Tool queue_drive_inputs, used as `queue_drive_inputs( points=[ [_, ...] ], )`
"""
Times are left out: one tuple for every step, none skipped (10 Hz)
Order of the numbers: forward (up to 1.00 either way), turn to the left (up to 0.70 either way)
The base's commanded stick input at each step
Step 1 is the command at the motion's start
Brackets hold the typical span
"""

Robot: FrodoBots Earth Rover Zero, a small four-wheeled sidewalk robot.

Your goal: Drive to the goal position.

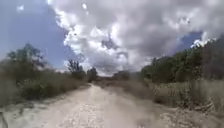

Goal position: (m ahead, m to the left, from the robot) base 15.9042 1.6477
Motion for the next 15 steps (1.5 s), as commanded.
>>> queue_drive_inputs(
  points=[
    [0.85, 0.0],
    [0.85, 0.0],
    [0.85, 0.0],
    [0.85, 0.0],
    [0.85, 0.0],
    [0.85, 0.0],
    [0.85, 0.0],
    [0.85, 0.0],
    [0.85, 0.0],
    [0.85, 0.13],
    [0.85, 0.33],
    [0.85, 0.13],
    [0.85, 0.0],
    [0.85, 0.0],
    [0.85, 0.0]
  ],
)
